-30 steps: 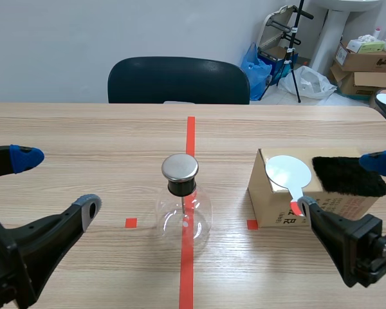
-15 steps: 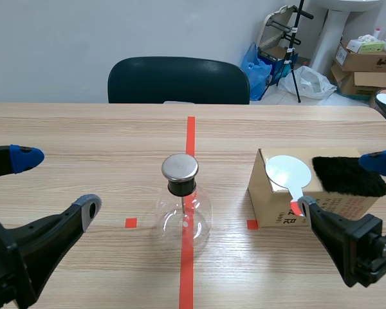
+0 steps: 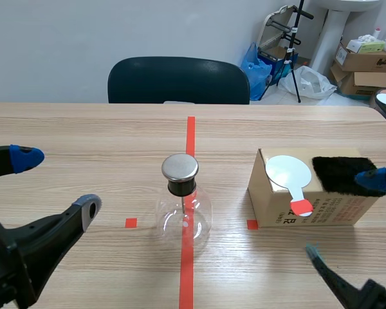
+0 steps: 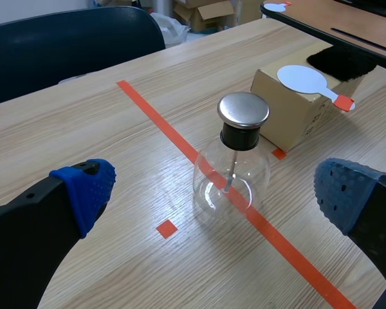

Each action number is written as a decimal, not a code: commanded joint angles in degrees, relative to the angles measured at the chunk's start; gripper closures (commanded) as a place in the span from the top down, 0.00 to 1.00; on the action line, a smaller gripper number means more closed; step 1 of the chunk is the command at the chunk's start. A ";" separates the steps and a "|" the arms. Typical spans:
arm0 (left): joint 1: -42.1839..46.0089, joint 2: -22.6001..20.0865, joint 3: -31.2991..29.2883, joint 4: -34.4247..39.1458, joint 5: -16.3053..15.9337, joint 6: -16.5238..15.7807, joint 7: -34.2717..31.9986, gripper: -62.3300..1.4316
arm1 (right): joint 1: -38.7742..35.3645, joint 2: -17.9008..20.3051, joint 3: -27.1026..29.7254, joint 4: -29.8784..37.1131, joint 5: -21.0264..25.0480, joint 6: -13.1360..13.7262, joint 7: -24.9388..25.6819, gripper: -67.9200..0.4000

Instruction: Do the electroscope experiment

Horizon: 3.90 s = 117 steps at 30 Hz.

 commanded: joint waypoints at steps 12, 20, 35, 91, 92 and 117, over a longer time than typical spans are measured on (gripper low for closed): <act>0.11 0.44 -0.31 1.14 -0.50 -0.09 -0.79 1.00 | -4.26 -11.37 0.33 -1.33 -29.88 -22.47 0.00 1.00; 0.11 0.44 -0.31 1.14 -0.48 -0.11 -0.79 1.00 | -1.73 -13.97 -1.55 -7.61 -44.50 -30.95 2.05 1.00; 0.11 0.44 -0.31 1.14 -0.48 -0.11 -0.79 1.00 | 14.82 -13.94 -12.37 -25.97 -55.54 -51.36 -2.45 1.00; 0.11 0.44 -0.31 1.14 -0.33 -0.11 -0.81 1.00 | 26.53 -13.81 -22.95 -34.60 -66.16 -54.75 -8.46 1.00; 0.11 0.44 -0.31 1.14 -0.33 -0.11 -0.81 1.00 | 26.53 -13.81 -22.95 -34.60 -65.90 -54.75 -8.46 1.00; 0.11 0.44 -0.31 1.14 -0.33 -0.11 -0.81 1.00 | 26.53 -13.81 -22.80 -34.60 -63.71 -54.75 -8.50 0.24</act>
